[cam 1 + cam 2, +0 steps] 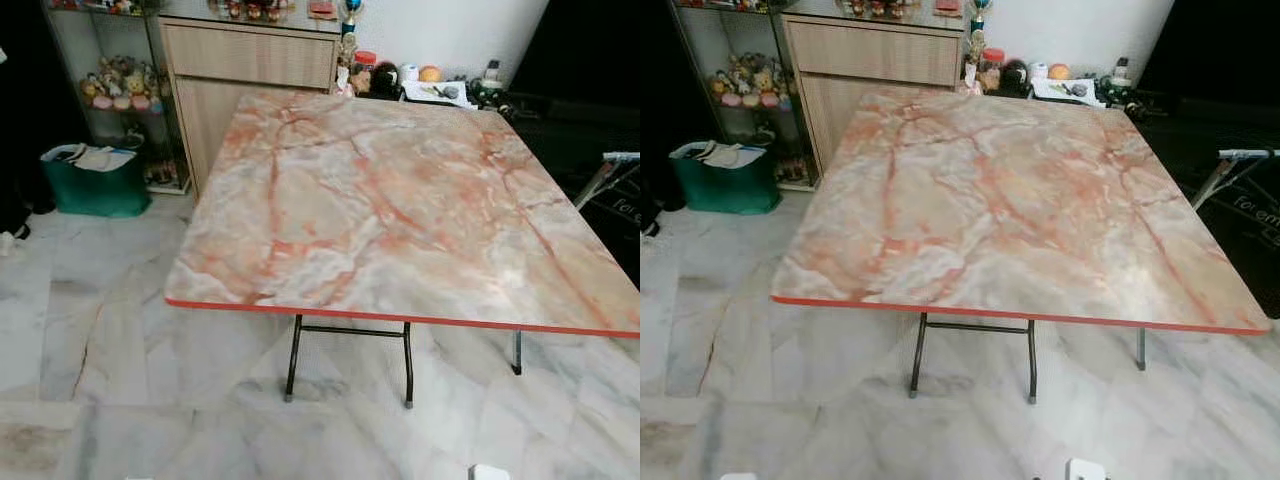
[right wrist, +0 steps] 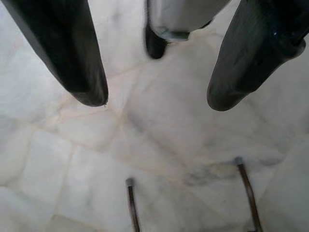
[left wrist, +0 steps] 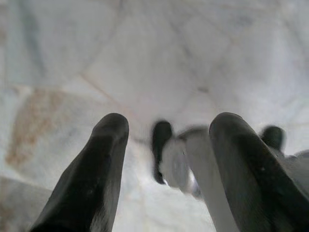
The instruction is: Hang hanger
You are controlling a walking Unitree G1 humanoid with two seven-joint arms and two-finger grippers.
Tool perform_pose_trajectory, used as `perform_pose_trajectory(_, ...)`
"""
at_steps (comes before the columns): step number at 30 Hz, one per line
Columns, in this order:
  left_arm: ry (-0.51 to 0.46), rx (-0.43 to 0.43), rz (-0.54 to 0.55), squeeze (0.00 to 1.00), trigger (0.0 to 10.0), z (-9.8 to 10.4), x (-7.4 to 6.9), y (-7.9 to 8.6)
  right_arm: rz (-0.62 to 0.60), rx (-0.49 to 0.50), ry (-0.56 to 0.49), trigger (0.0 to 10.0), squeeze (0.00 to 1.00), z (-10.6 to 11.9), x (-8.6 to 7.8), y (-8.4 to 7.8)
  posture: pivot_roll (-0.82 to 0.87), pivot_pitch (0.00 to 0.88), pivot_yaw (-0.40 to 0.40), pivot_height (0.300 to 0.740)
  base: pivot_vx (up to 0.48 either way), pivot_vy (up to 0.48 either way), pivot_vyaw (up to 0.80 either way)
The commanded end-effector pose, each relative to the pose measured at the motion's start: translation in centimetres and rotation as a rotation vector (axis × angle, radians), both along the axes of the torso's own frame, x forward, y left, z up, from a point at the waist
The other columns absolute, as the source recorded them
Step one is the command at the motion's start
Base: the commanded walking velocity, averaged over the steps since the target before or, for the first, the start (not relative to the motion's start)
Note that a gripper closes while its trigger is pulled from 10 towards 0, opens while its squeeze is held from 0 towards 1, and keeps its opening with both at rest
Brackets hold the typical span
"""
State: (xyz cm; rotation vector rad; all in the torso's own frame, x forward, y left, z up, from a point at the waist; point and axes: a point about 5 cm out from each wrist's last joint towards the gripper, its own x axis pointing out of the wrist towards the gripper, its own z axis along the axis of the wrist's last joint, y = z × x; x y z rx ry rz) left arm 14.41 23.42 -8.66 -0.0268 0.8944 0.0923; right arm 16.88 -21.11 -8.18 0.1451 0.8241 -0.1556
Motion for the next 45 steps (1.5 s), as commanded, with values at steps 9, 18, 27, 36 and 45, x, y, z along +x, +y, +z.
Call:
perform_pose_trajectory(9,0.068,-0.005,0.030,0.00,10.0,-0.6,-1.6,0.2,0.005,-0.001,-0.001,10.0,0.00,0.0,0.0,0.0,0.11,0.071,-0.061,0.740,0.000,-0.430,0.00)
perform_pose_trajectory(18,0.079,-0.007,0.032,0.00,10.0,-0.8,-2.0,0.1,0.021,0.001,0.006,10.0,0.00,-0.1,-0.1,0.0,0.11,0.060,-0.061,0.740,0.000,-0.433,0.00)
perform_pose_trajectory(27,0.097,-0.007,0.034,0.00,10.0,-1.1,-2.8,0.1,0.042,0.002,0.012,10.0,0.00,-0.1,-0.3,0.0,0.11,0.047,-0.060,0.740,0.000,-0.433,0.00)
perform_pose_trajectory(36,0.089,-0.008,0.020,0.00,10.0,-0.9,-1.9,-0.4,0.050,0.004,0.016,10.0,0.00,-0.2,-0.5,0.0,0.11,0.034,-0.055,0.740,0.000,-0.432,0.00)
perform_pose_trajectory(45,0.088,-0.011,0.018,0.00,10.0,-0.9,-1.9,-0.4,0.056,0.005,0.019,10.0,0.00,-0.3,-0.6,0.1,0.10,0.020,-0.055,0.740,0.000,-0.433,0.00)
